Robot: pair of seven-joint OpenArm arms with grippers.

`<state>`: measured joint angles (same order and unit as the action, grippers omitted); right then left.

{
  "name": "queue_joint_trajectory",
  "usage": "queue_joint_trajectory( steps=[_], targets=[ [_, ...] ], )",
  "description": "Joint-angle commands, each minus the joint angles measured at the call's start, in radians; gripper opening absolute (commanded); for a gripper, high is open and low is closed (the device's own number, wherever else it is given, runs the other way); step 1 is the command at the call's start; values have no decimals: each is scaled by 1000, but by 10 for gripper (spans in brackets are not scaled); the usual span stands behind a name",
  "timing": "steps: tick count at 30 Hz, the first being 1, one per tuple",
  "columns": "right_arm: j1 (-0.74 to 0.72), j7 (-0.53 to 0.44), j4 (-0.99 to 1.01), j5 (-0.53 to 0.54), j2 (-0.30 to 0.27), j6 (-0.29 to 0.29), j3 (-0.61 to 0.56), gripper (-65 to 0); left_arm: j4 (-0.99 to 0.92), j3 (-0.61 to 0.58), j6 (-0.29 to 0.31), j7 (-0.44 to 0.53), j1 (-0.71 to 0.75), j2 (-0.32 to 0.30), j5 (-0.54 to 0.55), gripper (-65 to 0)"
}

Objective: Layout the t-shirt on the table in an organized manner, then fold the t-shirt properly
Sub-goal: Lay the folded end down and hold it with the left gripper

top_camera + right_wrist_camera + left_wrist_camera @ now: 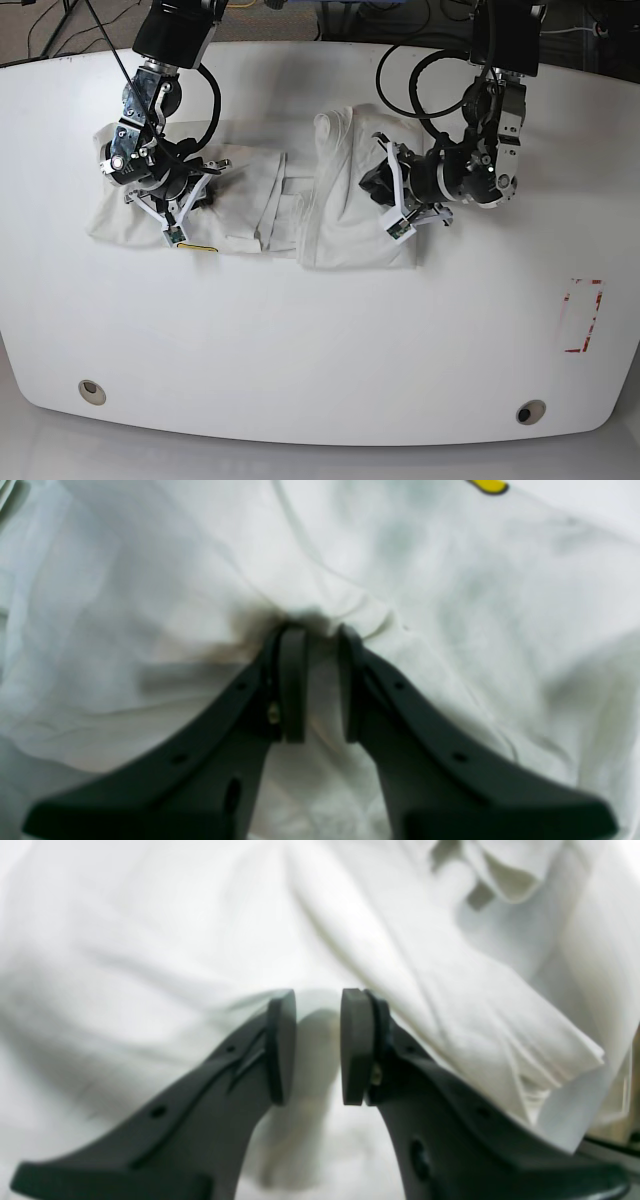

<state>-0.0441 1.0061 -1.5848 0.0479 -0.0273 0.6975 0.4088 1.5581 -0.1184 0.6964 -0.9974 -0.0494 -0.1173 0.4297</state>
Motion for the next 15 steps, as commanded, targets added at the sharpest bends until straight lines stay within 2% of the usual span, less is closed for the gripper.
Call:
queue_joint_trajectory(
  steps=[1,7,15],
  targets=[
    [-17,-13,-19,2,-4,1,0,-549,23,39,-7,19,-16,-5,13,-518],
    [-18,-13,-19,2,-4,1,0,-549,15,119,-7,25,-16,-9,5,-518],
    [-18,-13,-19,2,-4,1,0,-549,11,128,-4,25,-14,-11,4,-518]
  ],
)
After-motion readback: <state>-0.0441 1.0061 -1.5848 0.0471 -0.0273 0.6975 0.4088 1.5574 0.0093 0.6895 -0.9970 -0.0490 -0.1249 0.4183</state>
